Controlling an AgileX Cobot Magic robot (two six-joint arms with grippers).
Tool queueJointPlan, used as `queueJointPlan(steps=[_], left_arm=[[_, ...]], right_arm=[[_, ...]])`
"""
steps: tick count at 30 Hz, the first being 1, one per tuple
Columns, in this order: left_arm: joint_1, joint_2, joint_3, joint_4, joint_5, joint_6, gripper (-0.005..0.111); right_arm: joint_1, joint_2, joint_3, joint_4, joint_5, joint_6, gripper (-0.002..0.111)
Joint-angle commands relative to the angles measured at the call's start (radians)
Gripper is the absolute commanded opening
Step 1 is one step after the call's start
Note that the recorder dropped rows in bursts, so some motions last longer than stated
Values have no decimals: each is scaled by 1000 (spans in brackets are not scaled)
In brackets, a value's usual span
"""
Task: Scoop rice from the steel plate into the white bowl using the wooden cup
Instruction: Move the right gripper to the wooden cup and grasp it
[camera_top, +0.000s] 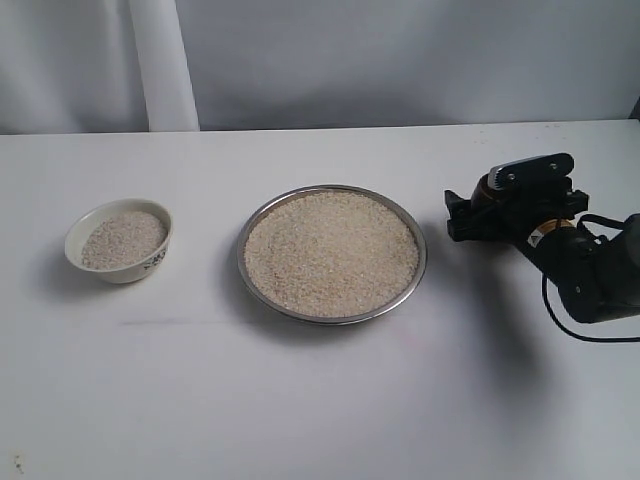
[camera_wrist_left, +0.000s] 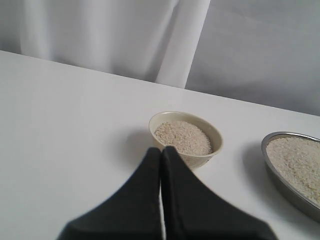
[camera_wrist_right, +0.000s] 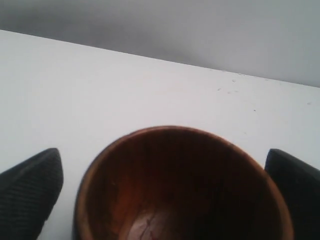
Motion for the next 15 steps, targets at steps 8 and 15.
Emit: queueJointPlan(steps=[8, 15], left_arm=[[-6, -3, -1, -3, -7, -4, 0], [-6, -3, -1, -3, -7, -4, 0]], right_arm=[[-4, 0, -7, -19, -19, 12, 105], [-2, 0, -74, -16, 120, 35, 105]])
